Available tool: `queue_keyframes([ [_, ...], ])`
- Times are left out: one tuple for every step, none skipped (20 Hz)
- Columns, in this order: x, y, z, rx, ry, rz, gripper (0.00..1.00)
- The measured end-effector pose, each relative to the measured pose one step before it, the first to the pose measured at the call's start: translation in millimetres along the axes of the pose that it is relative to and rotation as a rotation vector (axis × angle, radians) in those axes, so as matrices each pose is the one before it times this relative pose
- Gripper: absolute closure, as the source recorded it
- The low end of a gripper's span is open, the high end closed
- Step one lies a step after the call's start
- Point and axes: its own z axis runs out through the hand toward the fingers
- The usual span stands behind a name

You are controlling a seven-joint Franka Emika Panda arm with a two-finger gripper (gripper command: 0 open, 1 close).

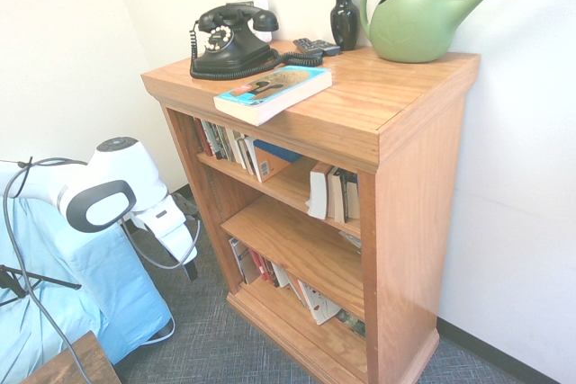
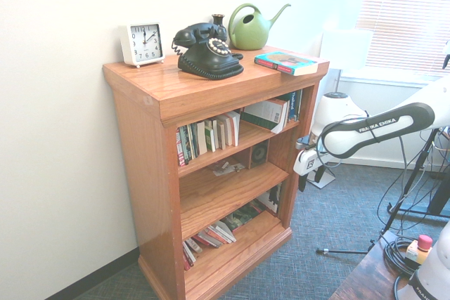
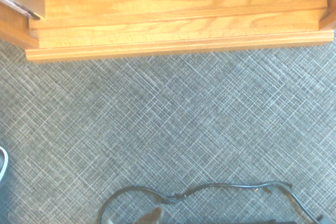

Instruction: Organize the shelf

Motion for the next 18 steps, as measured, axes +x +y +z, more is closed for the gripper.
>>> queue_keyframes([
  [0.17,-0.19,0.19,-0.00082,-0.0008,0.00011,0.0],
  [-0.2,0.54,0.59,-0.00651,-0.00294,-0.00043,0.0],
  [1.09,0.15,-0.87,-0.00591,0.00401,-0.00186,0.0],
  [2.08,0.01,-2.15,-0.00802,0.00816,-0.0024,0.0],
  [3.25,0.2,-3.33,-0.01182,0.01138,-0.00233,0.0],
  [4.93,-0.53,-6.37,-0.0128,0.01757,-0.00177,0.0],
  [5.85,-0.79,-8.37,-0.01548,0.02069,0.0,0.0],
  [6.93,-0.91,-10.08,-0.01851,0.02679,-0.00049,0.0],
  [7.13,-0.68,-10.63,-0.0258,0.03503,0.0003,0.0],
  [7.15,-0.08,-10.8,-0.03362,0.04097,0.00079,0.0],
  [7.35,0.34,-11.67,-0.03688,0.04171,0.00326,0.0],
  [7.53,1.34,-11.39,-0.03764,0.04014,0.00249,0.0],
  [7.69,2.19,-11.33,-0.04048,0.04063,0.00152,0.0],
  [7.3,2.78,-10.62,-0.04062,0.04009,0.00183,0.0],
  [6.75,3.1,-10.78,-0.03936,0.03577,0.00312,0.0],
  [6.04,2.95,-11.09,-0.04003,0.03444,0.00017,0.0],
  [4.89,2.79,-11.21,-0.04369,0.03852,-0.00069,0.0],
  [4.16,2.35,-11.82,-0.04317,0.03732,-0.001,0.0],
])
